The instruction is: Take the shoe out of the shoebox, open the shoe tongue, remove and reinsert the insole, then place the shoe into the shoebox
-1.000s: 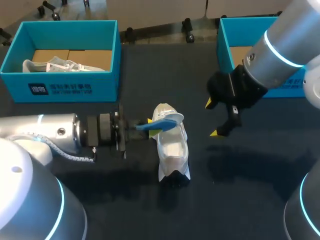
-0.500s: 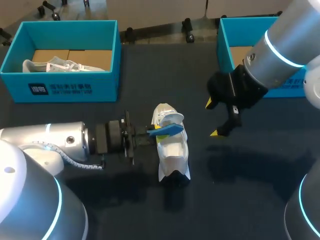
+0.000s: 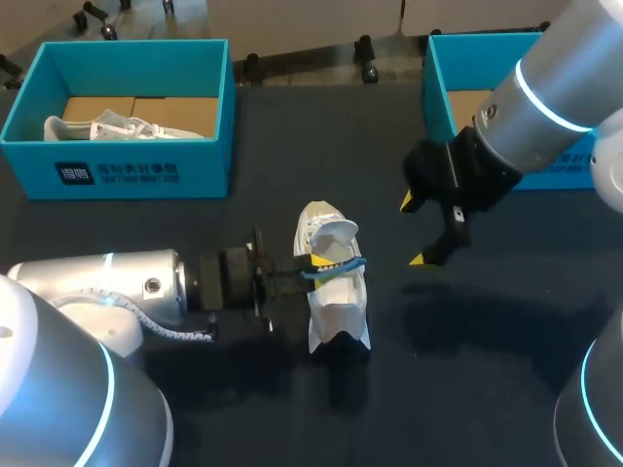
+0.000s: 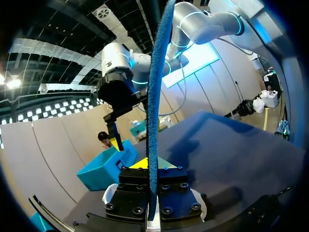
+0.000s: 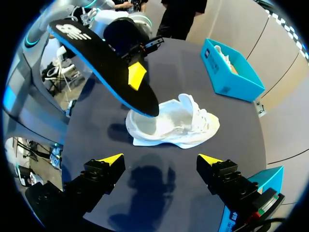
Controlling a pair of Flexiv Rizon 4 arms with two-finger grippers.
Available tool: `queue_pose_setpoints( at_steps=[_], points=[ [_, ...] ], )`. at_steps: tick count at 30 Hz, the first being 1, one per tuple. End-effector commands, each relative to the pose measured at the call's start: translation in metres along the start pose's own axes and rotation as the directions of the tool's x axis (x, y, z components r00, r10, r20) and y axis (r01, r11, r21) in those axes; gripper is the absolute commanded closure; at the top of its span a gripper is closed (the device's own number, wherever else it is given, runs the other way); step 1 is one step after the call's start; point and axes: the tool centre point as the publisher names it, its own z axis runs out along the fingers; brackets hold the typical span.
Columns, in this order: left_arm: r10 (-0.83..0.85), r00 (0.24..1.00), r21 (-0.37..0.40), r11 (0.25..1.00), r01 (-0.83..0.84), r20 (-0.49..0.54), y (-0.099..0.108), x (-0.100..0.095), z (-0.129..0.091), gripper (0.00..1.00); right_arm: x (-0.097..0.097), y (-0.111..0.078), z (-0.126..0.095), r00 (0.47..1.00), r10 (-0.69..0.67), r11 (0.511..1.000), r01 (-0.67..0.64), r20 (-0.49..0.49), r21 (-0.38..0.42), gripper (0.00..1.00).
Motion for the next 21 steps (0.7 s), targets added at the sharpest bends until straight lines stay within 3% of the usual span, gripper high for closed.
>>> queue_pose_setpoints(
  at_steps=[1,12,21],
  points=[
    [-0.013,0.999,-0.004,1.0,0.012,-0.029,0.009,-0.005,0.008,1.0,0.0,0.0,0.001,1.0,-0.001,1.0,0.001,0.001,0.0,0.0],
    [-0.031,0.996,-0.015,0.999,0.03,-0.079,0.02,-0.006,0.02,1.0,0.0,0.0,0.001,1.0,-0.001,1.0,0.001,0.001,0.0,0.0],
    [-0.051,0.995,-0.029,0.998,0.049,-0.084,0.024,-0.002,0.011,1.0,0.0,0.0,0.001,1.0,-0.001,1.0,0.001,0.001,0.0,0.0]
  ],
)
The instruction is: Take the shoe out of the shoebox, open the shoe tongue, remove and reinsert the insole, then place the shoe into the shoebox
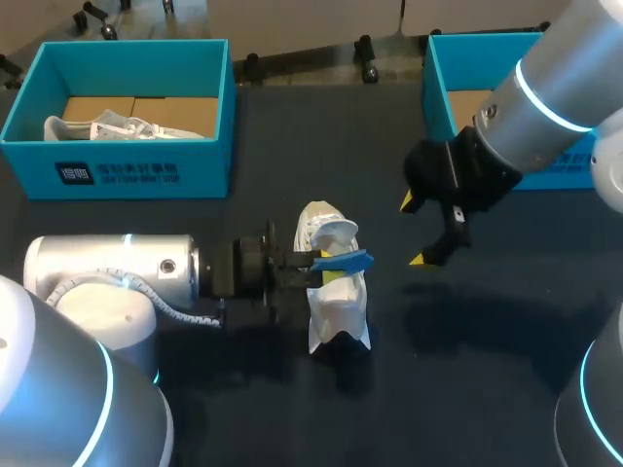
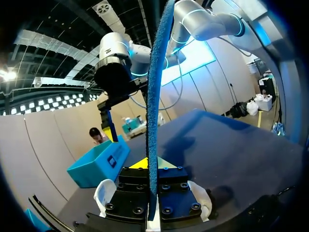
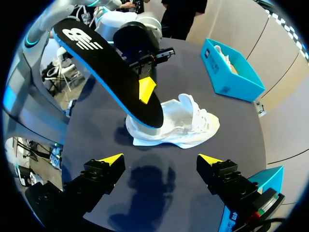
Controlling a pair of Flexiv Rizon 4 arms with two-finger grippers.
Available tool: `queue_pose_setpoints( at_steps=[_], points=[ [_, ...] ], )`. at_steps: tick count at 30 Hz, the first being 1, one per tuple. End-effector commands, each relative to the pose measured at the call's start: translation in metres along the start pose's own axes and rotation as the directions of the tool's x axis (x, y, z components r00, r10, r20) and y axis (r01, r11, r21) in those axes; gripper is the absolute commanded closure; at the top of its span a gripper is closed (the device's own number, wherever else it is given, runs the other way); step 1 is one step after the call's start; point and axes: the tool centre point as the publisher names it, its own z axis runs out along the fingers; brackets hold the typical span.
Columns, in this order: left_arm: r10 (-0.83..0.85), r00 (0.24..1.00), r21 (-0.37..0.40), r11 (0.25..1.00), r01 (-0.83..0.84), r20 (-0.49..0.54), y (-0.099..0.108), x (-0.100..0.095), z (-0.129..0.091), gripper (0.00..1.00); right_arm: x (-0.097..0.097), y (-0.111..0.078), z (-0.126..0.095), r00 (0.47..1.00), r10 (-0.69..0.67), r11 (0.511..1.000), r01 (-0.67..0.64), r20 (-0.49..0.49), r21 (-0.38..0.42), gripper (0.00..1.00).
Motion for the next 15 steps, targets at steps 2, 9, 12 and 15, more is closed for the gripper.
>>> queue_pose_setpoints(
  at_steps=[2,9,12,15],
  points=[
    [-0.016,1.0,-0.016,1.0,0.015,-0.008,0.007,0.002,-0.004,1.0,0.0,0.0,0.001,1.0,-0.001,1.0,0.001,0.0,-0.001,0.0],
    [-0.011,1.0,-0.019,1.0,0.011,-0.021,0.015,0.005,-0.002,1.0,0.0,0.0,0.001,1.0,-0.001,1.0,0.001,0.0,-0.001,0.0],
    [-0.001,1.0,-0.012,1.0,0.001,-0.021,0.018,0.006,0.0,1.0,0.0,0.0,0.001,1.0,-0.001,1.0,0.001,0.0,-0.001,0.0],
    [-0.007,1.0,-0.017,1.0,0.006,-0.019,0.025,0.009,0.003,1.0,0.0,0.0,0.001,1.0,-0.001,1.0,0.001,0.0,-0.001,0.0]
  ],
)
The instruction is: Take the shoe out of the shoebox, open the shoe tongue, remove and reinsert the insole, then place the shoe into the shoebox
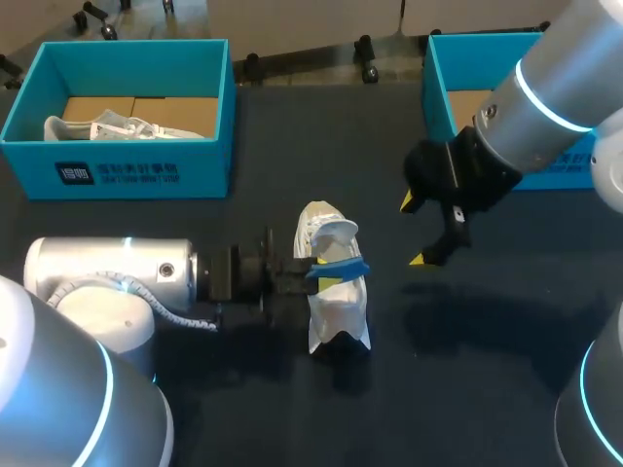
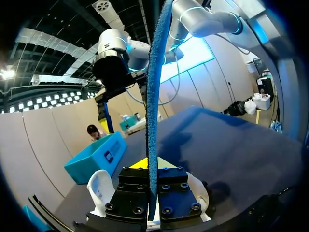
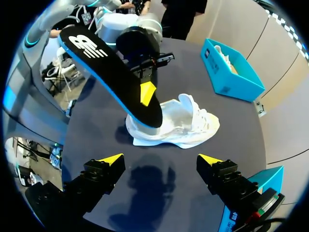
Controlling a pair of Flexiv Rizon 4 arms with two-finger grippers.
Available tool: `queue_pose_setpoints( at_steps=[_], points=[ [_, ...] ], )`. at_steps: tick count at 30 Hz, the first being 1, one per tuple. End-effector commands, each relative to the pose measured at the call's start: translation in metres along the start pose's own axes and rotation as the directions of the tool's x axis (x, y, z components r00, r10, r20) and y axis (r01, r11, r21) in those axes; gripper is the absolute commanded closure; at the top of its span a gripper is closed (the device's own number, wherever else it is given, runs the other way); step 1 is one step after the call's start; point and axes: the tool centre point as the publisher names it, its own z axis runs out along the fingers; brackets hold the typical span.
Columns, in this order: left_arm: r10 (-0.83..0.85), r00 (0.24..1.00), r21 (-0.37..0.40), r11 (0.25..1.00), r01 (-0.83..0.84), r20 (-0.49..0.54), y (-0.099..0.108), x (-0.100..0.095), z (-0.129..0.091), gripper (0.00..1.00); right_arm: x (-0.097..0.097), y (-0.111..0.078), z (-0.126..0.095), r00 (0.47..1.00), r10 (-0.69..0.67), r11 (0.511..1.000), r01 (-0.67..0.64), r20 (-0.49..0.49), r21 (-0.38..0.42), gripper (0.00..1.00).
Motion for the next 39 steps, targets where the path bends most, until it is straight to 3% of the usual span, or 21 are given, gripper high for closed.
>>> queue_pose_setpoints(
  at_steps=[1,14,21,39],
  points=[
    [-0.015,1.0,-0.005,1.0,0.015,0.007,0.011,0.003,0.007,1.0,0.0,0.0,0.001,1.0,-0.001,1.0,0.001,0.0,-0.001,0.0],
    [0.028,0.999,0.029,0.999,-0.029,0.043,-0.001,0.011,0.007,1.0,0.0,0.0,0.001,1.0,-0.001,1.0,0.001,0.0,-0.001,0.0],
    [0.028,0.998,0.016,0.999,-0.029,0.053,0.011,0.011,0.006,1.0,0.0,0.0,0.001,1.0,-0.001,1.0,0.001,0.0,-0.001,0.0],
    [0.217,0.974,-0.011,0.976,-0.217,0.065,0.038,0.006,0.014,1.0,0.0,0.0,0.001,1.0,-0.001,1.0,0.001,0.0,-0.001,0.0]
  ],
)
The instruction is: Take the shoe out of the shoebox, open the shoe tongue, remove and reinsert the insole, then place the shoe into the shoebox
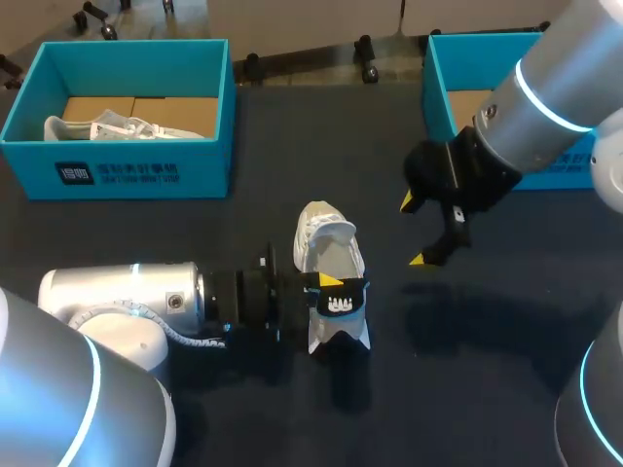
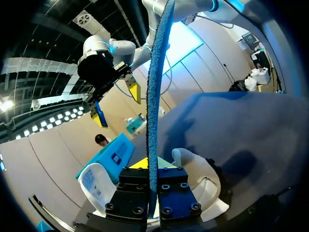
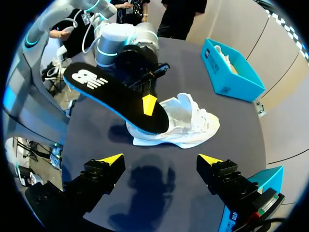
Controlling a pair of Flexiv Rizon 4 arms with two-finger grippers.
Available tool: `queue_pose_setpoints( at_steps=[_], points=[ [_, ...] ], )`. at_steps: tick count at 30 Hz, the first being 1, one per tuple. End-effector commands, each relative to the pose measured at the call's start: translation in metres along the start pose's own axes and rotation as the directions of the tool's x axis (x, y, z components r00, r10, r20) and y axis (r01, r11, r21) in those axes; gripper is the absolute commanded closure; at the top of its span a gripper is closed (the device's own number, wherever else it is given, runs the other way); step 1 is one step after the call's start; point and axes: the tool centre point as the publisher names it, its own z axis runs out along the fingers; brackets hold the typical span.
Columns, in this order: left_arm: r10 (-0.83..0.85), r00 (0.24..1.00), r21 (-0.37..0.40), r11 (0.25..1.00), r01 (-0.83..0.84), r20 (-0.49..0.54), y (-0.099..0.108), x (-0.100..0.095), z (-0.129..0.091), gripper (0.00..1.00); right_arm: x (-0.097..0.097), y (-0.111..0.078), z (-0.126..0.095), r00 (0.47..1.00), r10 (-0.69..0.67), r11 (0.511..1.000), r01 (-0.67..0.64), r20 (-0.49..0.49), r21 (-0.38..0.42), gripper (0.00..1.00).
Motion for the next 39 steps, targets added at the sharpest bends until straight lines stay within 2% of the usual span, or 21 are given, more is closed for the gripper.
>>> queue_pose_setpoints(
  at_steps=[1,17,33,37,38,39],
  points=[
    [0.004,1.0,0.004,1.0,-0.004,0.003,0.007,0.0,0.006,1.0,0.0,0.0,0.001,1.0,-0.001,1.0,0.001,0.0,-0.001,0.0],
    [0.073,0.997,-0.025,0.997,-0.073,0.008,0.026,-0.012,0.011,1.0,0.0,0.0,0.001,1.0,-0.001,1.0,0.001,0.0,-0.001,0.0],
    [0.08,0.996,-0.068,0.994,-0.083,-0.034,0.049,-0.01,0.016,1.0,0.0,0.0,0.001,1.0,-0.001,1.0,0.001,0.0,-0.001,0.0],
    [0.067,0.997,-0.065,0.996,-0.068,-0.026,0.046,-0.012,0.014,1.0,0.0,0.0,0.001,1.0,-0.001,1.0,0.001,0.0,-0.001,0.0],
    [0.061,0.998,-0.061,0.996,-0.063,-0.022,0.044,-0.013,0.014,0.98,0.0,0.0,0.001,1.0,-0.001,1.0,0.001,0.0,-0.001,0.0],
    [0.061,0.998,-0.061,0.996,-0.062,-0.019,0.042,-0.013,0.014,0.8,0.0,0.0,0.001,1.0,-0.001,1.0,0.001,0.0,-0.001,0.0]
  ],
)
